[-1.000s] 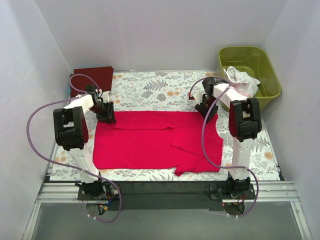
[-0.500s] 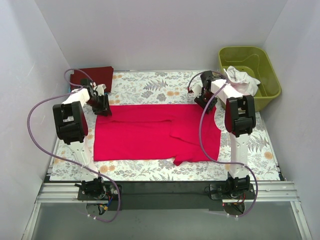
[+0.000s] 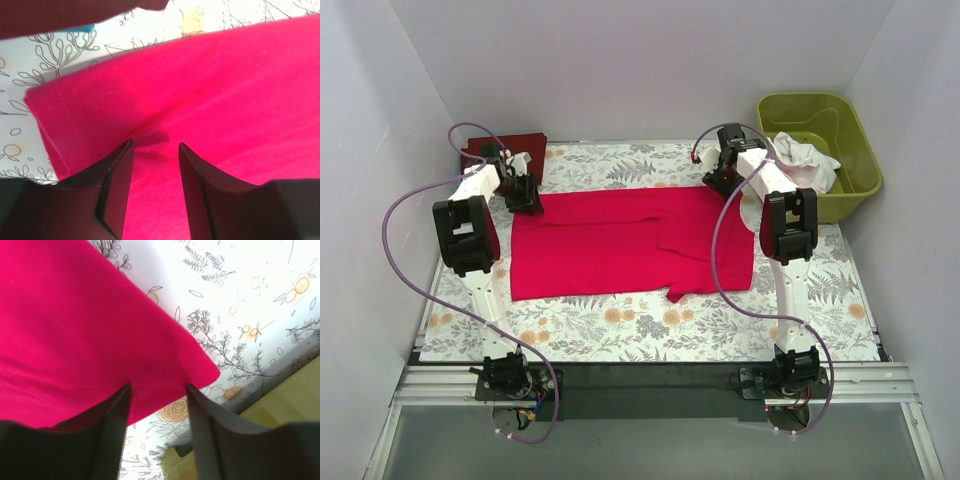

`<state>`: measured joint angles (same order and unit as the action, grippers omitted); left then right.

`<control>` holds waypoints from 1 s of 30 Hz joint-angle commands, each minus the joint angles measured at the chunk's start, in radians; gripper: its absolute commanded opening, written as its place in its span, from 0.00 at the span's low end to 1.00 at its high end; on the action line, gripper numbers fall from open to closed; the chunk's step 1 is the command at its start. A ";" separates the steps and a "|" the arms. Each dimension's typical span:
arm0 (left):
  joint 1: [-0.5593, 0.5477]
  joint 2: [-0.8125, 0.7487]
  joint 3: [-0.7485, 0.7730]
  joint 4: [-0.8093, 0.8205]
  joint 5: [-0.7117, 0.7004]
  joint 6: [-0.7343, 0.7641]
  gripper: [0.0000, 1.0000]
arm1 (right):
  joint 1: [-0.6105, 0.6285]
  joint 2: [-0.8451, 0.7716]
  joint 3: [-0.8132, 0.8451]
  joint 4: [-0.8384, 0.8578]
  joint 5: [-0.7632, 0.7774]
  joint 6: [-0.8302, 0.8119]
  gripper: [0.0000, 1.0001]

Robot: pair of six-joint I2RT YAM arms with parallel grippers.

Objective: Fold and stack the t-shirts
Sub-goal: Fold the tshirt

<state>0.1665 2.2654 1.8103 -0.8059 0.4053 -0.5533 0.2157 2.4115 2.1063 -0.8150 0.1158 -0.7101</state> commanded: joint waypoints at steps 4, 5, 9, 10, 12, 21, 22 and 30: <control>0.014 -0.177 -0.023 -0.042 0.128 0.058 0.46 | 0.004 -0.283 -0.093 0.004 -0.195 0.011 0.68; 0.014 -0.243 -0.067 -0.052 0.174 0.068 0.47 | 0.005 -0.370 -0.164 -0.019 -0.243 0.014 0.69; 0.014 -0.419 -0.237 -0.134 0.259 0.206 0.48 | 0.005 -0.555 -0.341 -0.139 -0.356 0.003 0.69; 0.014 -0.458 -0.285 -0.150 0.263 0.275 0.48 | 0.005 -0.590 -0.398 -0.157 -0.370 -0.003 0.67; 0.014 -0.548 -0.366 -0.191 0.280 0.347 0.48 | 0.005 -0.684 -0.554 -0.211 -0.409 -0.037 0.65; 0.014 -0.814 -0.753 -0.325 0.185 0.593 0.48 | 0.013 -0.959 -0.979 -0.224 -0.392 -0.166 0.50; 0.014 -0.825 -0.776 -0.332 0.164 0.602 0.48 | 0.017 -0.966 -1.017 -0.205 -0.389 -0.169 0.49; 0.014 -0.813 -0.813 -0.357 0.145 0.632 0.48 | 0.119 -1.017 -1.203 0.000 -0.282 -0.192 0.45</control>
<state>0.1795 1.4754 0.9836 -1.1549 0.5602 0.0376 0.3080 1.4128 0.9390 -0.9264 -0.2150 -0.8570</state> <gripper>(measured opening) 0.481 0.450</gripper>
